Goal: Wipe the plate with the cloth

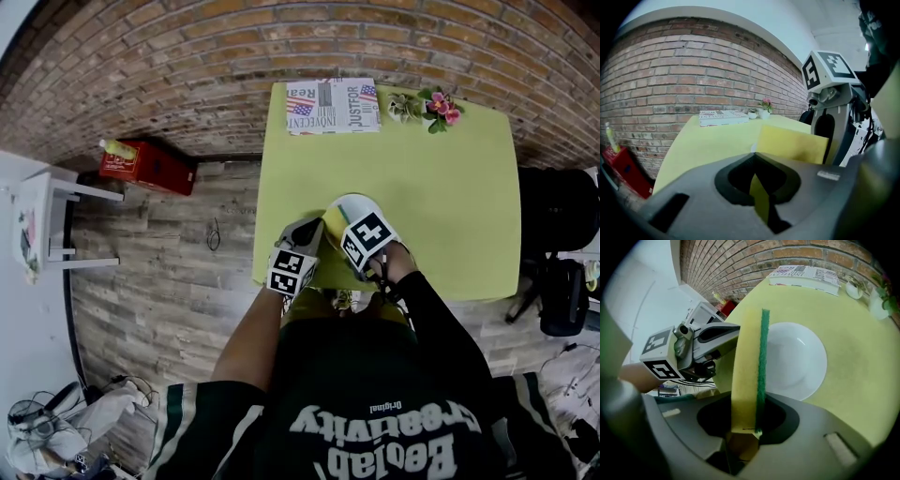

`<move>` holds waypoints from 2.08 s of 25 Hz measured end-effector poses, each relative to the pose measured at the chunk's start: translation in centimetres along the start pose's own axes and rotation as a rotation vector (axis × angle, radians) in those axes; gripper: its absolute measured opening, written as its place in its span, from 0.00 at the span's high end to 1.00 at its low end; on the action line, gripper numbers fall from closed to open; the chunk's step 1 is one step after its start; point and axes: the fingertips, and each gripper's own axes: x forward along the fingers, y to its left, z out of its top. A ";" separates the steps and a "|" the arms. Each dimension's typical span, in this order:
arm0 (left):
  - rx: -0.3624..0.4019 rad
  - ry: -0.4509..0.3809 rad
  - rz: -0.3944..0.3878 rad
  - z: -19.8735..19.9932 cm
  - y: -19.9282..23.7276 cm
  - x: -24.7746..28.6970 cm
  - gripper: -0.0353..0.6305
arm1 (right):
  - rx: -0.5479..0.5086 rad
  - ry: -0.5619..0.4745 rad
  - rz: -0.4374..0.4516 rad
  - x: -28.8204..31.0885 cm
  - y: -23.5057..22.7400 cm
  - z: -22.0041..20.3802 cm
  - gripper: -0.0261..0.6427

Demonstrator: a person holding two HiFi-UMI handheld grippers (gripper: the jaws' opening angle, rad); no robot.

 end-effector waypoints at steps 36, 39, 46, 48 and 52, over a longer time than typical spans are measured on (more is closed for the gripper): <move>0.021 0.009 -0.027 0.0 -0.7 -0.1 0.94 | 0.220 -0.022 -0.120 -4.0 -7.7 -6.0 0.76; 0.023 0.012 -0.023 -0.1 -0.7 -0.2 0.94 | 0.237 -0.029 -0.131 -4.4 -8.3 -6.7 0.76; 0.030 0.020 -0.019 -0.1 -0.7 0.0 0.94 | 0.249 -0.044 -0.149 -4.9 -9.1 -7.1 0.76; 0.029 0.023 -0.022 -0.2 -0.8 0.0 0.94 | 0.240 -0.060 -0.141 -5.1 -8.7 -6.8 0.76; 0.034 0.026 -0.018 -0.1 -0.7 0.2 0.94 | 0.222 -0.093 -0.083 -4.9 -7.1 -5.5 0.76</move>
